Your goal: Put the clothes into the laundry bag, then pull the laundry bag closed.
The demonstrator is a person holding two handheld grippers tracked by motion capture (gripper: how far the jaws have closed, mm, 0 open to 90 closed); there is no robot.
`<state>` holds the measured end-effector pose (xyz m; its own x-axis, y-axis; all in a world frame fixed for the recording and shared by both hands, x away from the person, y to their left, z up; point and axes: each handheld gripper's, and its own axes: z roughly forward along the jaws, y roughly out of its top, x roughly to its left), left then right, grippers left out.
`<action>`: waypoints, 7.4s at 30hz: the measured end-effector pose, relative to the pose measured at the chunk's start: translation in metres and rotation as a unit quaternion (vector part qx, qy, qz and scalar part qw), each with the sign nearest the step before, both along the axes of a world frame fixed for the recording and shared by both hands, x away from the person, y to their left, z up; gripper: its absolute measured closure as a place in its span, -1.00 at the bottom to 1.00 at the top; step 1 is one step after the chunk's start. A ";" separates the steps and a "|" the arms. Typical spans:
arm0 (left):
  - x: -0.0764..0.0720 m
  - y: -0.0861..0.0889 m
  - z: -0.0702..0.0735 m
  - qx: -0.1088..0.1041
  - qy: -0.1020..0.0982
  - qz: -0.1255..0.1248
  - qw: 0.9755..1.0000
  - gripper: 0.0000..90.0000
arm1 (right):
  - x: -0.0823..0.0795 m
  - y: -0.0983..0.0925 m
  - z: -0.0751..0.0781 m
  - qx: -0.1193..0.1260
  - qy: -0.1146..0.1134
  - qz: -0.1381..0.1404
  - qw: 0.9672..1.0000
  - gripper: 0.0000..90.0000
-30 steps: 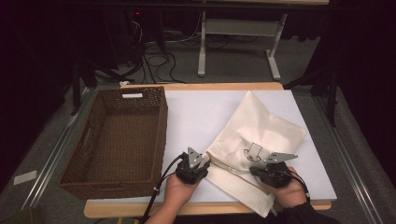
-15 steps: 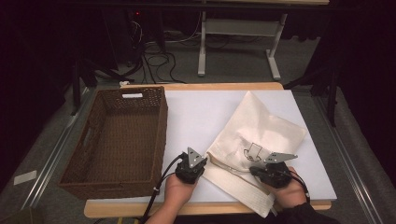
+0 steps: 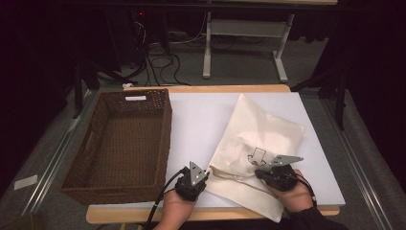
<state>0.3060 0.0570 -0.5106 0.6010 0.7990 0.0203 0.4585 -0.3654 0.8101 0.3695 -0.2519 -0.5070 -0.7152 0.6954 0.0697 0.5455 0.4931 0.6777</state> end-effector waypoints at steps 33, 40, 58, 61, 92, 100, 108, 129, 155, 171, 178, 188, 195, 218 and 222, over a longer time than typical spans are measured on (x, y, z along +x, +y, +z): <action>0.020 -0.010 0.004 -0.060 -0.038 0.016 0.997 0.09 | -0.037 -0.063 0.027 0.045 -0.054 -0.124 0.990 0.16; 0.035 -0.013 0.000 -0.052 0.005 0.024 0.998 0.12 | -0.035 -0.073 0.013 0.022 -0.026 -0.149 0.988 -0.10; 0.030 -0.010 -0.003 -0.042 0.012 0.026 0.999 0.76 | -0.019 -0.062 0.007 0.014 -0.005 -0.113 0.994 0.94; 0.024 -0.005 0.000 -0.045 -0.006 0.035 0.998 0.77 | -0.011 -0.057 0.009 0.010 -0.014 -0.110 0.994 0.94; 0.022 -0.012 -0.010 -0.025 -0.020 0.025 0.999 0.66 | 0.024 -0.058 0.011 0.005 -0.043 -0.111 0.993 0.92; 0.023 -0.007 -0.008 -0.033 -0.014 0.030 0.999 0.43 | 0.021 -0.058 0.012 0.006 -0.046 -0.113 0.993 0.78; 0.017 0.000 0.002 -0.049 -0.050 0.039 0.997 0.13 | 0.010 -0.063 0.022 0.039 -0.066 -0.118 0.990 0.51; -0.005 0.026 0.015 -0.085 -0.064 0.061 0.992 -0.10 | -0.032 -0.024 0.045 0.083 -0.143 -0.050 0.985 0.09; -0.001 0.014 -0.018 -0.058 0.059 0.017 0.996 0.41 | -0.030 -0.013 0.043 0.080 -0.137 -0.032 0.987 0.09; -0.011 0.002 -0.005 -0.039 -0.006 0.006 0.999 0.88 | -0.035 0.001 0.043 0.092 -0.132 -0.004 0.987 0.12; -0.012 0.001 0.003 -0.049 -0.040 0.002 0.998 0.89 | -0.041 0.023 0.041 0.095 -0.122 0.029 0.987 0.16; -0.014 -0.002 0.005 -0.047 -0.060 -0.004 0.997 0.89 | -0.041 0.054 0.035 0.097 -0.104 0.064 0.988 0.22; -0.014 -0.002 0.005 -0.047 -0.062 -0.006 0.997 0.89 | -0.031 0.076 0.035 0.104 -0.100 0.078 0.986 0.26; -0.015 -0.003 0.005 -0.063 -0.073 -0.006 0.995 0.89 | -0.025 0.094 0.017 0.127 -0.041 0.100 0.986 0.54; -0.016 -0.003 0.005 -0.062 -0.075 -0.008 0.995 0.89 | -0.025 0.093 0.015 0.128 -0.034 0.100 0.986 0.62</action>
<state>0.2904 0.0539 -0.5060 0.6105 0.7919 0.0132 0.3235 -0.2646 0.9085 0.3449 -0.1585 -0.4921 -0.8448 0.5064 0.1730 0.4049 0.3935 0.8254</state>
